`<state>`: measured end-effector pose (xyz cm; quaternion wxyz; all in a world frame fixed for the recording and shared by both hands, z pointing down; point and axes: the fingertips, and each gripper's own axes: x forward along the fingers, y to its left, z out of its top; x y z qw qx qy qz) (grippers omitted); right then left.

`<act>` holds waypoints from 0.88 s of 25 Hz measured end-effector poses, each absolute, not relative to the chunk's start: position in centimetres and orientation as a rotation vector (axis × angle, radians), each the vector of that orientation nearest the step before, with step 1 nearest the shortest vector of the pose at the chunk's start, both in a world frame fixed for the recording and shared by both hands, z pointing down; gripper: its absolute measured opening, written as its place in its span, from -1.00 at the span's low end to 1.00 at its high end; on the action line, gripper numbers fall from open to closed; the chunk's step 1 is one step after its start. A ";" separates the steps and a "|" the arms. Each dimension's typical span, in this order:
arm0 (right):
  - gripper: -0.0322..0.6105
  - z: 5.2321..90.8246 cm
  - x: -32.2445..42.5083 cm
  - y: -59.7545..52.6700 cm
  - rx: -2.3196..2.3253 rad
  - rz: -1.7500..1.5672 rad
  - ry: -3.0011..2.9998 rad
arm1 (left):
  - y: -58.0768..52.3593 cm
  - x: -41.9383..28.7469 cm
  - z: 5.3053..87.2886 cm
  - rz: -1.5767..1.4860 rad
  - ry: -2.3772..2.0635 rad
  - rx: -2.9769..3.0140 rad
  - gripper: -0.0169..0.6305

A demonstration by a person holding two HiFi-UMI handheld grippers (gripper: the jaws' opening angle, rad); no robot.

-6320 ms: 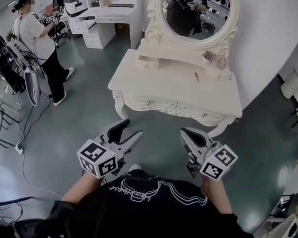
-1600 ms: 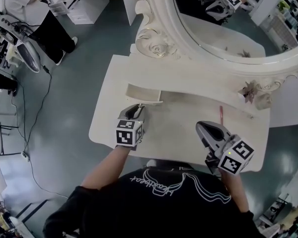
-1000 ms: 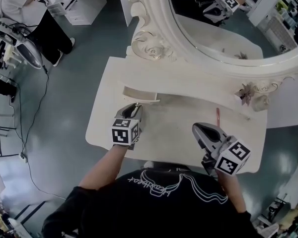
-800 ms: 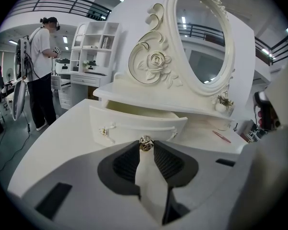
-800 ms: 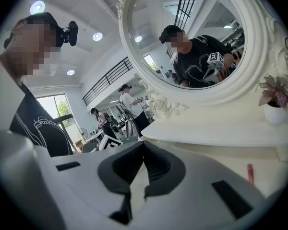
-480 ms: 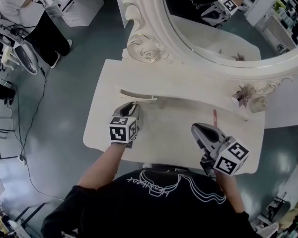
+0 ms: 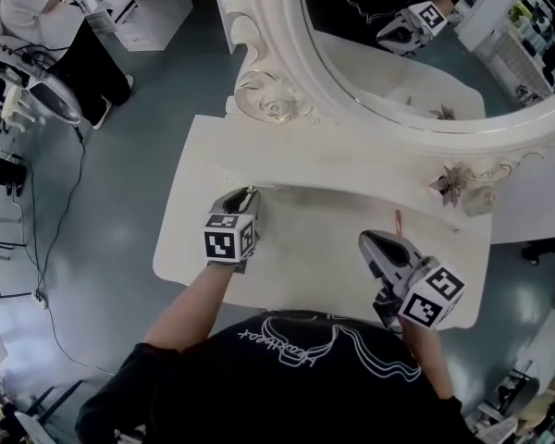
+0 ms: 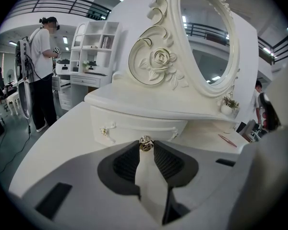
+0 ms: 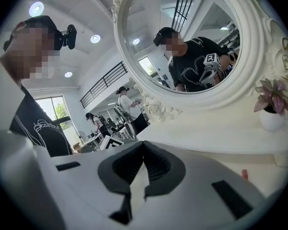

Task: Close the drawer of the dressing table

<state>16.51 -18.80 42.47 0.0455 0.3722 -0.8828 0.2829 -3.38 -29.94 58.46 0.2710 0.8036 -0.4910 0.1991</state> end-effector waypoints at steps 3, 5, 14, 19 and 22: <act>-0.89 42.3 16.7 -19.0 1.143 0.863 -2.697 | -30.4 -3.3 58.5 0.537 -1.326 2.164 -0.65; -0.89 42.3 16.8 -19.2 1.148 0.861 -2.696 | -30.8 -3.3 58.4 0.534 -1.329 2.166 -0.65; -0.89 42.3 17.2 -19.1 1.173 0.864 -2.686 | -31.7 -3.1 58.5 0.530 -1.334 2.159 -0.65; -0.89 42.5 17.1 -19.1 1.174 0.879 -2.684 | -31.8 -3.1 58.5 0.528 -1.345 2.161 -0.65; -0.89 42.5 16.7 -19.2 1.164 0.881 -2.685 | -31.9 -3.0 58.5 0.511 -1.324 2.179 -0.65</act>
